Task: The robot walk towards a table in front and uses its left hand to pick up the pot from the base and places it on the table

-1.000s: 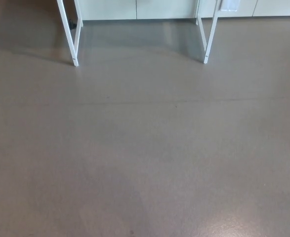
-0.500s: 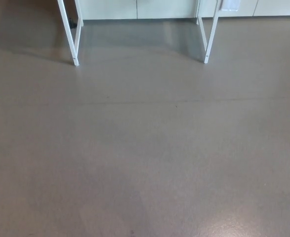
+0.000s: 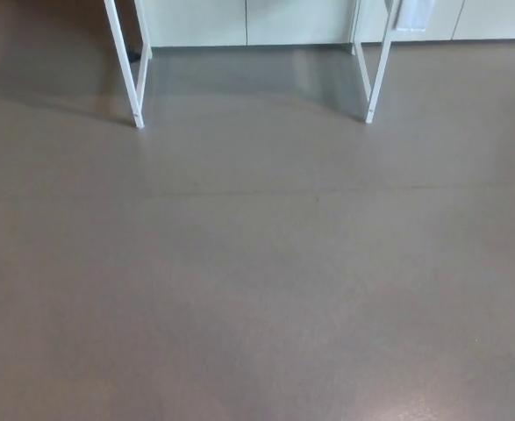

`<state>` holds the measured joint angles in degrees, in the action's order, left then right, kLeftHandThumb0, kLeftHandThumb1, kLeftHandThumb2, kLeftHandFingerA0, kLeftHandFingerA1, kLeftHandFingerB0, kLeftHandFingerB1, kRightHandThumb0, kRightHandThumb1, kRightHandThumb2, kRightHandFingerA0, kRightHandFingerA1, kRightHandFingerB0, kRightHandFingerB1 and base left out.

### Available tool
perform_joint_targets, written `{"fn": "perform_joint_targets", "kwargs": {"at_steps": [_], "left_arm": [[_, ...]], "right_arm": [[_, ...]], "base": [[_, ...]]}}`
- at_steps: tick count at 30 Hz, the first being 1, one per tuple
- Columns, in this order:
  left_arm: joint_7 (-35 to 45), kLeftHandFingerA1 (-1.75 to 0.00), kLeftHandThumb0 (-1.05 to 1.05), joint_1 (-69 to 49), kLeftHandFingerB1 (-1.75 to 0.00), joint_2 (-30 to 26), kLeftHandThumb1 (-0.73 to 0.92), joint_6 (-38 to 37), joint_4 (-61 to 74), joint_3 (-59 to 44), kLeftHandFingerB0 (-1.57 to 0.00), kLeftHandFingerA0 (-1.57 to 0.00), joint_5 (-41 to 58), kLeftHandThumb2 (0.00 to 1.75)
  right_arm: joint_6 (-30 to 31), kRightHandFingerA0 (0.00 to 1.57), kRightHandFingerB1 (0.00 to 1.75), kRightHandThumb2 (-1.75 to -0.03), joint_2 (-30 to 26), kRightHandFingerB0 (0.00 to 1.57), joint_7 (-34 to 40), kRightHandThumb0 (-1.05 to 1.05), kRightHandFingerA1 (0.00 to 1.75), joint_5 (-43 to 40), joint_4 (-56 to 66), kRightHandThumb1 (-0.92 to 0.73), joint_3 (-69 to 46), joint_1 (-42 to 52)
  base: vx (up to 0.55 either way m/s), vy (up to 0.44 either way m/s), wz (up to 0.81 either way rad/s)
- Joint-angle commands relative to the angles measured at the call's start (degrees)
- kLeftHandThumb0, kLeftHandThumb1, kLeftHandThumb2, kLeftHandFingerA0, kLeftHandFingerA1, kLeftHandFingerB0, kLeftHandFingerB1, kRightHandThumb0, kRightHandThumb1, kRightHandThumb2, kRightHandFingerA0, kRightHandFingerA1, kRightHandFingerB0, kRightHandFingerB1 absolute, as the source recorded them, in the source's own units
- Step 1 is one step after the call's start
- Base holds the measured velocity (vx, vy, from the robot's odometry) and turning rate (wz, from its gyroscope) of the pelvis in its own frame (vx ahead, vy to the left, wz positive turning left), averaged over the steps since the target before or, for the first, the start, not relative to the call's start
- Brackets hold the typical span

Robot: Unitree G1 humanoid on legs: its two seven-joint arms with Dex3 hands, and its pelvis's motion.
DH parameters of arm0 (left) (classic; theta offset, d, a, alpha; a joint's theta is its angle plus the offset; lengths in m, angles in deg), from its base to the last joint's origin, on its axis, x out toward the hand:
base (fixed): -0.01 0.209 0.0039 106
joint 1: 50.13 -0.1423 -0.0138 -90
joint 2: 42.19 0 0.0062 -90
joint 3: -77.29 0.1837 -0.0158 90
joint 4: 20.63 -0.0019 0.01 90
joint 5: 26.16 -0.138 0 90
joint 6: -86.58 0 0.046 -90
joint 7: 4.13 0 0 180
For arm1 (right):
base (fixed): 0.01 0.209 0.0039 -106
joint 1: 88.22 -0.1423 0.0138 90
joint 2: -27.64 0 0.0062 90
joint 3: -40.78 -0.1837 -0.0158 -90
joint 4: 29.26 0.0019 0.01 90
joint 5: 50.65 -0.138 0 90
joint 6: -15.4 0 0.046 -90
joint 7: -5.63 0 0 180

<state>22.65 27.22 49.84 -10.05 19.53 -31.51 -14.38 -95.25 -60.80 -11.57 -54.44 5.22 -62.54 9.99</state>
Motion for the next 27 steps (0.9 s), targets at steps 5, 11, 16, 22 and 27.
{"fn": "perform_joint_targets", "kwargs": {"at_steps": [5, 11, 16, 22, 27], "left_arm": [[0.27, -0.41, -0.07, -0.07, -0.36, -1.44, 0.63, -0.91, 0.97, 0.37, -0.45, -0.58, 0.33, 0.59], [0.43, -0.42, -0.13, 0.38, -0.37, -1.67, 0.63, -1.46, 1.10, 0.80, -0.47, -0.59, 0.12, 0.61], [0.53, -0.42, -0.12, 0.83, -0.38, -1.76, 0.61, -1.16, 1.12, 0.86, -0.49, -0.60, 0.32, 0.60], [1.08, -0.43, -0.14, 0.44, -0.39, -1.90, 0.60, -0.99, 0.80, 1.21, -0.47, -0.60, 0.35, 0.61], [0.20, -0.44, -0.17, -0.36, -0.39, -1.60, 0.57, -1.23, 0.91, 1.40, -0.47, -0.62, 0.03, 0.62]], "right_arm": [[-0.53, 0.58, 0.48, -0.72, -0.40, 0.44, 0.42, -0.57, 0.55, -0.40, 0.06, -0.31, 0.53, 0.03], [-0.30, 0.59, 0.47, -0.72, -0.31, 0.44, 0.11, -0.57, 0.56, -0.88, 0.72, -0.31, 0.39, -0.30], [-0.99, 0.58, 0.49, -0.73, -0.30, 0.43, 0.18, -0.56, 0.56, -0.57, 0.28, -0.32, 0.63, -0.93], [-1.51, 0.59, 0.47, -0.74, -1.01, 0.41, 0.19, -0.57, 0.55, 0.13, -0.38, -0.34, 1.40, -0.66], [-1.33, 0.61, 0.48, -0.73, -0.91, 0.43, -0.25, -0.56, 0.57, -0.79, -0.05, -0.32, 1.02, 0.05]], "base": [[0.14, 0.232, -0.11], [0.19, 0.039, 0.06], [0.21, -0.133, 0.11], [0.29, -0.284, 0.17], [0.20, -0.022, -0.09]]}}
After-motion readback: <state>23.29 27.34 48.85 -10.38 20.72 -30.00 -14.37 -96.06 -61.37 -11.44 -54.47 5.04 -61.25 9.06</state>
